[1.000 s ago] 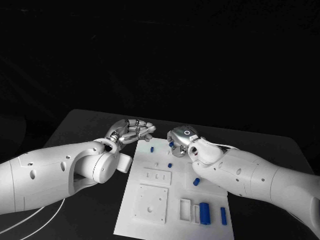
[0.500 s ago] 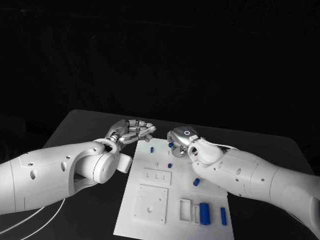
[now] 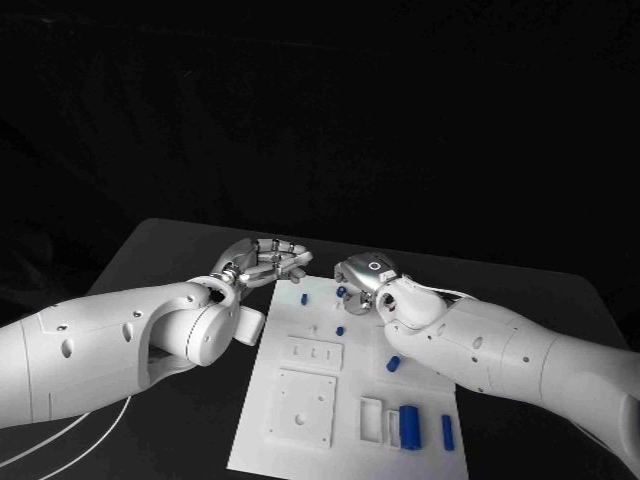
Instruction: Assemble the parts on the task board
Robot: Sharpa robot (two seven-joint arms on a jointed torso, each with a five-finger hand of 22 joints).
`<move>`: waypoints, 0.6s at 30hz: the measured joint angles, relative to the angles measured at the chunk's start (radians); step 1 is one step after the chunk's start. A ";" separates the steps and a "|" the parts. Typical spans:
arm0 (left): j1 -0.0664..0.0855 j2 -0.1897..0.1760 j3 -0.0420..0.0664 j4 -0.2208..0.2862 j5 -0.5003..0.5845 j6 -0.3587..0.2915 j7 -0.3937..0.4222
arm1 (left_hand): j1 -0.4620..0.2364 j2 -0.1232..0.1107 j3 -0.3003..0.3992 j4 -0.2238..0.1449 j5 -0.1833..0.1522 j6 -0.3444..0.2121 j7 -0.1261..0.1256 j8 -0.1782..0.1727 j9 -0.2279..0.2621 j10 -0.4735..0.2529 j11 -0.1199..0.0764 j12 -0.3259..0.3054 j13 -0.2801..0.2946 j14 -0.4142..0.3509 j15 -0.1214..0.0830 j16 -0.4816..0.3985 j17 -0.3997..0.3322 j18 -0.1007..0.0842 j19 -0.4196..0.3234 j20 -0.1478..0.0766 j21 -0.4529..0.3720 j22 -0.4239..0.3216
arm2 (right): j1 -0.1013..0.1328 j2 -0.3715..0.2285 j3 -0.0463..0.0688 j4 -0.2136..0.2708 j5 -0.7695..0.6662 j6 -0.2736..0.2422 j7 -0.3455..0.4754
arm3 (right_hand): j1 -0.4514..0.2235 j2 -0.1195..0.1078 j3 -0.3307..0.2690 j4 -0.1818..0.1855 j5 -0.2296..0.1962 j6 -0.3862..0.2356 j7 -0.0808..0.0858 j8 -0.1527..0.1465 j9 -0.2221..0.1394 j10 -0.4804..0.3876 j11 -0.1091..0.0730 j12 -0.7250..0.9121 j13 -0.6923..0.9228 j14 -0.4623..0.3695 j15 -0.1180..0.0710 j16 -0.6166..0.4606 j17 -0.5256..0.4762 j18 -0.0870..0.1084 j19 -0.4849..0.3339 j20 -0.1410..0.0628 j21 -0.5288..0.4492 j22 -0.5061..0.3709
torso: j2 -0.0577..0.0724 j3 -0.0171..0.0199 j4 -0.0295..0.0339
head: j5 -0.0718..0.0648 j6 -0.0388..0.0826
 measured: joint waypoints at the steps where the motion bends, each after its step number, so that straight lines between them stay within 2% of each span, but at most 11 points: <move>1: 0.000 0.000 0.000 0.000 0.000 0.000 0.000 | 0.000 0.000 0.000 0.000 0.000 0.000 0.000 0.000 0.000 0.000 0.000 0.000 0.000 0.000 0.000 0.000 0.000 0.000 0.000 0.000 0.000 0.000 | 0.000 0.000 0.000 0.000 0.001 0.000 0.000 | 0.000 0.000 0.000 0.000 0.000 0.000 0.000 0.000 0.000 0.000 0.000 0.000 0.000 0.000 0.000 0.000 0.000 0.000 -0.002 0.002 0.000 0.000 | 0.000 -0.0001 0.0000 | 0.000 0.000; 3: 0.000 0.000 0.000 0.000 0.000 0.000 0.000 | 0.000 0.000 0.000 0.000 0.000 0.000 0.000 0.000 0.000 0.000 0.000 0.000 0.000 0.000 0.000 0.000 0.001 -0.003 0.000 0.000 0.000 0.000 | 0.000 -0.001 0.000 0.002 0.002 0.000 0.001 | 0.000 0.000 0.000 0.000 0.000 0.000 0.000 0.000 0.000 0.000 0.000 0.000 -0.001 0.000 0.000 0.000 -0.001 0.000 -0.003 0.003 0.000 0.000 | 0.000 -0.0002 0.0000 | 0.000 0.000; 7: 0.001 -0.002 0.000 0.000 0.000 0.000 0.000 | 0.000 0.000 0.000 0.000 0.000 0.000 0.000 0.000 0.000 0.000 0.000 0.000 0.000 0.000 0.000 0.000 0.001 0.005 0.000 0.000 0.000 0.000 | 0.001 -0.016 0.000 0.020 0.005 -0.002 0.001 | 0.000 0.000 0.000 0.000 0.000 0.000 0.000 0.000 0.000 0.000 0.000 0.000 -0.001 0.000 0.000 0.000 -0.002 0.000 -0.004 0.004 0.000 0.000 | 0.000 -0.0002 -0.0001 | 0.000 0.001; 11: 0.001 -0.007 0.000 0.000 0.000 0.000 0.000 | 0.000 0.000 0.000 0.000 0.000 0.000 0.000 0.000 0.000 0.000 0.000 0.000 0.000 0.000 0.000 0.000 0.001 0.010 0.000 0.000 0.000 0.000 | 0.012 -0.049 0.000 0.071 0.014 -0.005 0.003 | 0.000 0.000 -0.002 0.002 0.000 0.000 0.000 0.000 0.000 0.000 0.000 0.000 -0.002 0.000 0.000 0.000 -0.003 0.000 -0.004 0.004 0.000 0.000 | 0.000 -0.0001 -0.0012 | 0.001 0.003; 13: 0.001 -0.011 0.000 0.000 -0.001 0.000 0.000 | 0.000 0.000 0.000 0.000 0.000 0.000 0.000 0.000 0.000 0.000 0.000 0.000 0.000 0.000 0.000 0.000 0.001 0.010 0.000 0.000 0.000 0.000 | 0.022 -0.071 0.004 0.107 0.020 -0.007 0.005 | 0.000 0.000 -0.003 0.003 0.000 0.000 0.000 0.000 0.000 0.000 0.000 0.000 -0.003 0.000 0.000 0.000 -0.003 0.000 -0.004 0.004 0.000 0.000 | 0.000 0.0003 -0.0023 | 0.001 0.005; 15: 0.002 -0.014 0.000 -0.001 -0.002 0.000 0.001 | 0.000 0.000 0.000 0.000 0.000 0.000 0.000 0.000 0.000 0.000 0.000 0.000 0.000 0.000 0.000 0.000 0.001 0.010 0.000 0.000 0.000 0.000 | 0.032 -0.095 0.012 0.146 0.027 -0.009 0.006 | 0.000 0.000 -0.003 0.003 0.000 0.000 0.000 0.000 0.000 0.000 0.000 0.000 -0.004 0.000 0.000 0.000 -0.004 0.000 -0.004 0.004 0.000 0.000 | 0.000 0.0010 -0.0039 | 0.001 0.007; 18: 0.005 -0.018 0.000 -0.002 -0.003 0.001 0.001 | 0.000 0.000 0.000 0.000 0.000 0.000 0.000 0.000 0.000 0.000 0.000 0.000 0.000 0.000 0.000 -0.004 0.002 0.010 0.000 0.000 0.000 0.000 | 0.048 -0.145 0.042 0.217 0.040 -0.010 0.008 | -0.005 -0.005 -0.007 0.007 0.000 0.000 0.000 0.000 0.000 0.000 0.000 0.000 -0.005 0.000 0.000 0.000 -0.005 0.000 -0.004 0.004 0.000 0.000 | -0.001 0.0028 -0.0078 | 0.002 0.012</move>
